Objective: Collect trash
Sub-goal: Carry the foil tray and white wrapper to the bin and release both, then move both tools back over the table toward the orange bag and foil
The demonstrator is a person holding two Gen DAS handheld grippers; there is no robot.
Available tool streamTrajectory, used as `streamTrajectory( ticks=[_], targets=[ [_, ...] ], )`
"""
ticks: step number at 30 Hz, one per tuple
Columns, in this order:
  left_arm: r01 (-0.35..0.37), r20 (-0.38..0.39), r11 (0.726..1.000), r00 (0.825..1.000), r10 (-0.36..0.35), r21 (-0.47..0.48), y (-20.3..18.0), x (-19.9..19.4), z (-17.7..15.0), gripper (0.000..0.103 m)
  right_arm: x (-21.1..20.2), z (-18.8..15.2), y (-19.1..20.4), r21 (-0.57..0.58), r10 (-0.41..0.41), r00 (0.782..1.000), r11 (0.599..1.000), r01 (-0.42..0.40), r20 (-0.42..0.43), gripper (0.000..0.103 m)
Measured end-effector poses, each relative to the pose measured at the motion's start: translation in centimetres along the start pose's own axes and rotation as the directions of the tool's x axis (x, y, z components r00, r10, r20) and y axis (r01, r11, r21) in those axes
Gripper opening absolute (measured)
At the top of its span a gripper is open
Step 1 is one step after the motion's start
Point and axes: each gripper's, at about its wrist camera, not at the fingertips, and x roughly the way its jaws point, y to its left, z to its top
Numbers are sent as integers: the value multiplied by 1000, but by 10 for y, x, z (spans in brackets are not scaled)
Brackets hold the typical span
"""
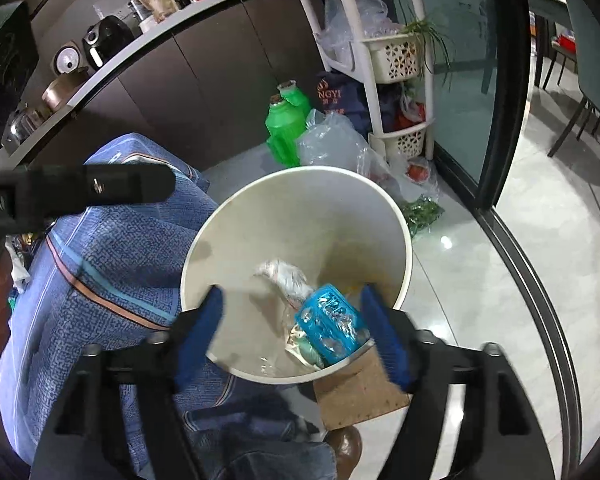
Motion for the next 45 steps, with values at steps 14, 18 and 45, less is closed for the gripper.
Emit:
streamTrajectory(
  ticks=[14, 18, 45],
  targets=[
    [-83, 56, 994, 995, 87, -66, 3, -45, -8, 100, -26, 0, 16, -20, 21, 999, 1000, -20, 24, 95],
    [-94, 73, 992, 992, 100, -87, 7, -66, -12, 100, -43, 5, 30, -42, 29, 998, 999, -27, 51, 95],
    [-268, 123, 906, 939, 322, -328, 126, -245, -154, 100, -127, 2, 212, -339, 175, 981, 931, -135, 89, 95]
  ],
)
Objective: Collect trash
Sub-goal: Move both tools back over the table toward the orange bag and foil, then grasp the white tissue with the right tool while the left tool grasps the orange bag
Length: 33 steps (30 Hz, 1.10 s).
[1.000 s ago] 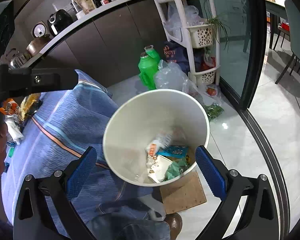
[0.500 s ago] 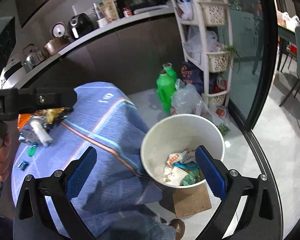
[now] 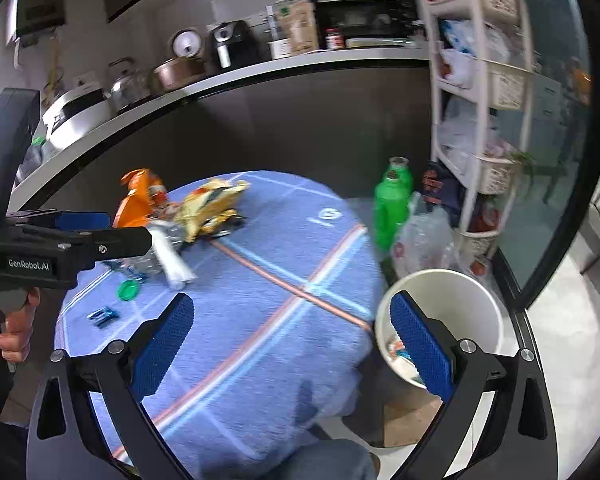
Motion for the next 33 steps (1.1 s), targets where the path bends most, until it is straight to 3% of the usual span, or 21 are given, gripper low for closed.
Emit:
streamTrajectory(
  ticks=[8, 17, 20, 25, 27, 28, 29, 33],
  targets=[
    [-81, -35, 990, 996, 78, -119, 91, -13, -43, 100, 39, -4, 64, -41, 108, 988, 993, -113, -114, 95],
    [-66, -56, 971, 997, 55, -231, 158, -5, -67, 97, 101, 12, 124, -123, 146, 969, 977, -172, -199, 92],
    [-50, -63, 968, 997, 36, -245, 174, -1, -72, 94, 128, 20, 135, -141, 134, 965, 976, -169, -227, 78],
    [-7, -74, 960, 997, -14, -278, 192, 7, -76, 87, 160, 24, 146, -174, 90, 962, 975, -138, -257, 64],
    [23, -63, 958, 997, -43, -286, 193, 7, -72, 86, 168, 22, 148, -177, 74, 959, 976, -126, -274, 32],
    [43, -52, 959, 997, -60, -281, 192, 7, -67, 84, 169, 20, 147, -170, 71, 956, 978, -123, -284, 23],
    [55, -45, 961, 997, -70, -272, 189, 7, -63, 80, 169, 18, 146, -157, 77, 954, 979, -127, -289, 7],
    [126, -41, 973, 990, -137, -196, 162, 16, -39, 64, 157, 13, 141, -115, 105, 957, 983, -140, -271, 3]
  ],
)
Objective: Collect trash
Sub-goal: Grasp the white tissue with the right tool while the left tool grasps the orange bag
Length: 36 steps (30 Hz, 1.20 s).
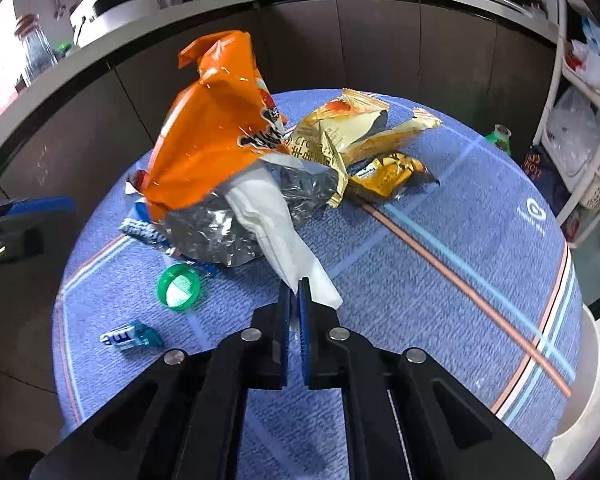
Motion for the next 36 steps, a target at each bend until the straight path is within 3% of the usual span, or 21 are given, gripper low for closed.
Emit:
streamTrajectory(
  ticks=[9, 12, 15, 18, 22, 25, 27, 29, 30, 36],
  targets=[
    [-34, -20, 994, 999, 36, 102, -58, 49, 31, 66, -32, -20, -2, 30, 17, 999, 999, -18, 37, 2],
    [-3, -49, 996, 999, 7, 84, -63, 57, 33, 52, -45, -27, -4, 42, 27, 998, 999, -29, 52, 2],
    [-5, -45, 996, 999, 9, 89, -70, 55, 32, 52, -56, -39, -7, 63, 26, 998, 998, -29, 55, 2],
    [10, -20, 995, 1000, -8, 102, -78, 47, 30, 75, -66, -52, -12, 95, 4, 998, 995, -9, 60, 2],
    [-24, -26, 987, 999, 28, 159, -93, 55, 28, 81, -80, -67, -26, 161, -15, 997, 987, 3, 73, 2],
    [-18, -43, 990, 999, 24, 142, -93, 66, 28, 82, -83, -73, -36, 177, -31, 997, 984, 17, 77, 2],
    [-4, -67, 994, 998, 11, 110, -90, 75, 29, 79, -87, -76, -42, 192, -36, 996, 981, 20, 83, 2],
    [20, -94, 996, 995, -12, 84, -86, 81, 29, 55, -87, -76, -48, 201, -36, 996, 979, 18, 87, 2],
    [31, -108, 997, 994, -23, 71, -84, 83, 29, 51, -88, -77, -49, 201, -36, 995, 979, 18, 88, 2],
    [39, -117, 999, 993, -34, 38, -80, 91, 29, 47, -85, -77, -49, 204, -28, 996, 979, 9, 90, 2]
  ],
)
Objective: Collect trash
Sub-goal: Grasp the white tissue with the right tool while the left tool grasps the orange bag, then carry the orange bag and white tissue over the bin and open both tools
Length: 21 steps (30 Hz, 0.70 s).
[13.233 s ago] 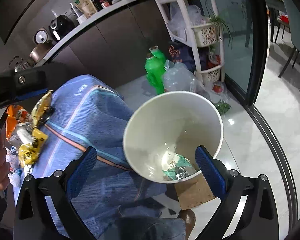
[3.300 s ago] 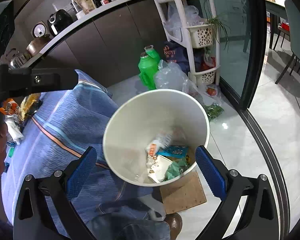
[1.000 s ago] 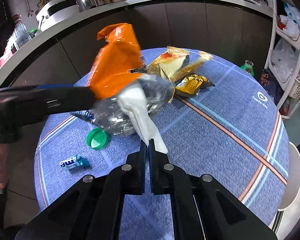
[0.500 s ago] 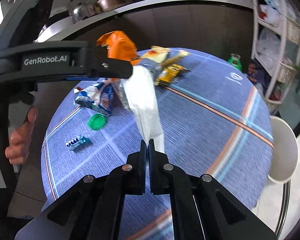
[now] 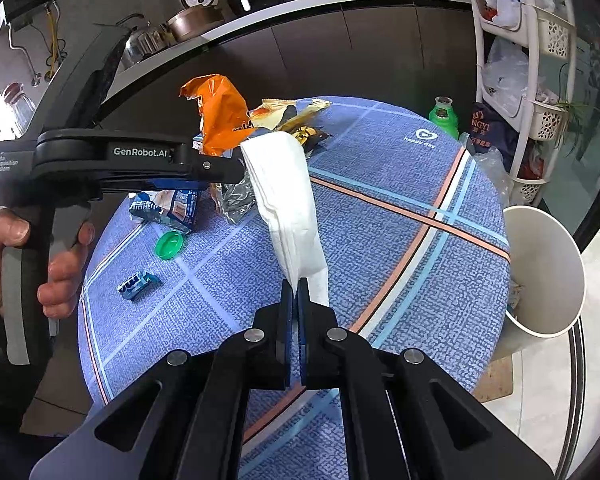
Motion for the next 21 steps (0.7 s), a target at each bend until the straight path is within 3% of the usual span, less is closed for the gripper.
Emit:
streamTrajectory(
  ticks=[1, 2, 3, 14, 21],
  targets=[
    [0, -3, 1000, 1000, 0, 2, 0, 1, 0, 39, 0, 0, 0, 2, 1, 1000, 1000, -1, -1, 2],
    [3, -6, 1000, 1000, -3, 5, 1, 2, 0, 19, 0, -1, -1, 4, 3, 1000, 1000, -3, -1, 2],
    [10, -11, 1000, 1000, -10, 7, 1, 2, 1, 5, -1, 0, 0, 5, 5, 1000, 1000, -5, 1, 2],
    [67, 103, 995, 992, -75, 79, -15, -81, -21, 4, -32, 7, -9, 12, 7, 996, 1000, -8, 87, 2],
    [108, 101, 982, 987, -124, 156, -50, -94, -24, 4, -51, 7, -37, 66, -38, 991, 997, 30, 132, 2]
  ],
)
